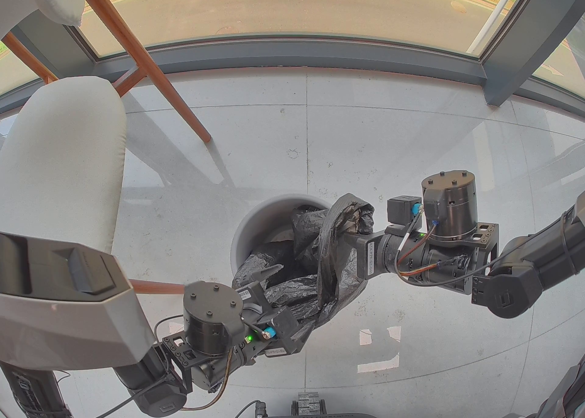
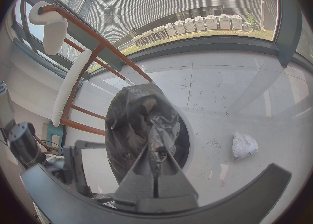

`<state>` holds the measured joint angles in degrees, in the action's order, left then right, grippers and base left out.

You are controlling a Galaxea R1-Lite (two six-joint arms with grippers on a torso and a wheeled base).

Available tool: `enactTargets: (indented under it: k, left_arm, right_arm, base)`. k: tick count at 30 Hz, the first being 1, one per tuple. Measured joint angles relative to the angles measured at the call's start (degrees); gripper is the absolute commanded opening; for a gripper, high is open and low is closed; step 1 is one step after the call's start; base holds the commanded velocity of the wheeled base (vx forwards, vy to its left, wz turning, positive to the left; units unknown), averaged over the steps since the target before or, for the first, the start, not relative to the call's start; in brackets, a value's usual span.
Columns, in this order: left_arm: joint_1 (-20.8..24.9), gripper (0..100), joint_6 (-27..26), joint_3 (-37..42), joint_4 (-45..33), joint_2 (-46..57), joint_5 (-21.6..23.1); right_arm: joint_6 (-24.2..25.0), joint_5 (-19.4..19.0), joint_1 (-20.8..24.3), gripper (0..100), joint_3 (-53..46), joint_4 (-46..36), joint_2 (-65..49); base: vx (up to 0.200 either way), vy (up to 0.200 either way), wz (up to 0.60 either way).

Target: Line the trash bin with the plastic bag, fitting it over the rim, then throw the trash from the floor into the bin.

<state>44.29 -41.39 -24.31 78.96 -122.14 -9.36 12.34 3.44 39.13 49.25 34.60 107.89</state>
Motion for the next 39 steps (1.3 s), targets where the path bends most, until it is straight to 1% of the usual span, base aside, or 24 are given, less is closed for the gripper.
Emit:
enactTargets:
  k: [6, 8, 11, 20, 26, 27, 39]
  left_arm:
    - [-2.76, 100, -1.74, 3.06, 0.88, -2.19, 0.11]
    - [-3.96, 100, -3.11, 3.28, 2.99, -2.62, 0.28]
    - [-5.01, 100, -3.67, 3.30, 5.45, -3.08, 0.41]
    - [-6.12, 100, -3.80, 2.46, 7.18, -4.51, 0.06]
    - [-6.14, 100, -3.80, 0.35, 8.59, -6.45, -0.16]
    - [-6.14, 0, -3.79, 0.11, 8.61, -6.74, -0.21]
    - [-6.12, 0, -3.63, -0.46, 8.52, -7.39, -0.27]
  right_arm:
    - [0.11, 0.22, 0.94, 0, 0.06, 0.07, 0.09]
    - [0.13, 0.23, 1.13, 0, 0.15, 0.40, 0.18]
    - [0.13, 0.26, 1.35, 0, 0.17, 1.61, 0.29]
    - [0.13, 0.26, 1.39, 0, -0.28, 2.40, 0.44]
    - [0.15, 0.35, 1.35, 0, -0.30, 2.40, 0.44]
    - [0.15, 0.35, 1.35, 0, -0.30, 2.40, 0.44]
    - [0.17, 0.35, 1.22, 0, -0.77, 2.40, 0.51]
  base:
    - [0.000, 0.000, 0.00]
    - [0.000, 0.000, 0.00]
    - [0.000, 0.000, 0.00]
    - [0.000, 0.000, 0.00]
    - [0.000, 0.000, 0.00]
    - [0.000, 0.000, 0.00]
    - [0.000, 0.000, 0.00]
